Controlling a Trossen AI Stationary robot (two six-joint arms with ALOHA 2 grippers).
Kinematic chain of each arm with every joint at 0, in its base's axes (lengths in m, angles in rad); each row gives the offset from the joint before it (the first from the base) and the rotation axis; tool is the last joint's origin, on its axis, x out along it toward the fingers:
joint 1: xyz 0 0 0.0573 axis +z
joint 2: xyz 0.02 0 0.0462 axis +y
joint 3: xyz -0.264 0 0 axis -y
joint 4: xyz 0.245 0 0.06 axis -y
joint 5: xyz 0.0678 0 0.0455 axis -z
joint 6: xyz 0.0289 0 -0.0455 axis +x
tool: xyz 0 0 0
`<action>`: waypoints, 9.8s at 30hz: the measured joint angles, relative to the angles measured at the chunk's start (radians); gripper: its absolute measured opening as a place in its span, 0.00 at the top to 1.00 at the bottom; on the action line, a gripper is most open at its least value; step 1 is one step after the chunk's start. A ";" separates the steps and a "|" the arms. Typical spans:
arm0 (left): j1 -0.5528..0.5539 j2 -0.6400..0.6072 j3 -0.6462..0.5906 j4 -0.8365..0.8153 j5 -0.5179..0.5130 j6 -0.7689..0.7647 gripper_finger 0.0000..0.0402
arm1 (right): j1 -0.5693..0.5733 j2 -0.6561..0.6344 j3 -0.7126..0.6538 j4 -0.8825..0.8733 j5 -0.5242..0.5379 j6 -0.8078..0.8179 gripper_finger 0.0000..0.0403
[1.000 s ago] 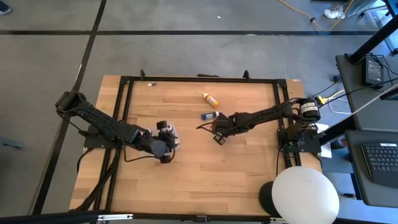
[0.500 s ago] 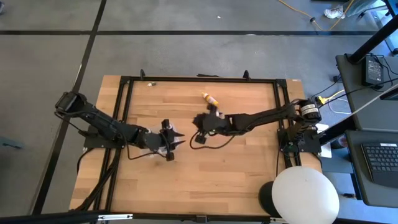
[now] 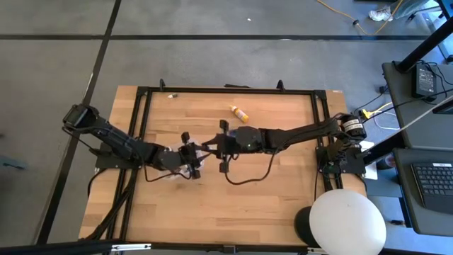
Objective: Pick & Place food coloring
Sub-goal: Put the small purple food coloring bottle into the transparent bin, then put the large blue food coloring bottle into the transparent bin
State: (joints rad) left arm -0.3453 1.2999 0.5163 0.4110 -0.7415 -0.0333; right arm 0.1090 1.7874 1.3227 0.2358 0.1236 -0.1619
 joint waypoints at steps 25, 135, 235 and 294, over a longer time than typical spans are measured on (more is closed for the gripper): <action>-0.038 0.000 -0.123 0.583 0.244 0.233 0.74 | 0.034 -0.056 -0.072 0.220 -0.223 -0.028 0.79; -0.098 0.058 0.274 -1.163 0.342 -0.774 0.79 | 0.003 -0.248 -0.431 -0.033 0.127 0.053 0.39; 0.307 -0.283 0.273 -1.133 0.055 -0.492 0.62 | -0.452 -0.235 -0.431 -0.426 -0.265 -0.187 0.39; 0.307 -0.282 0.274 -1.133 0.054 -0.468 0.62 | -0.453 0.029 -0.258 -0.608 -0.112 -0.185 0.68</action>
State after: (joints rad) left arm -0.0380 1.0176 0.7902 -0.7219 -0.6876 -0.5015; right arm -0.3441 1.8168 1.0649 -0.3718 0.0120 -0.3469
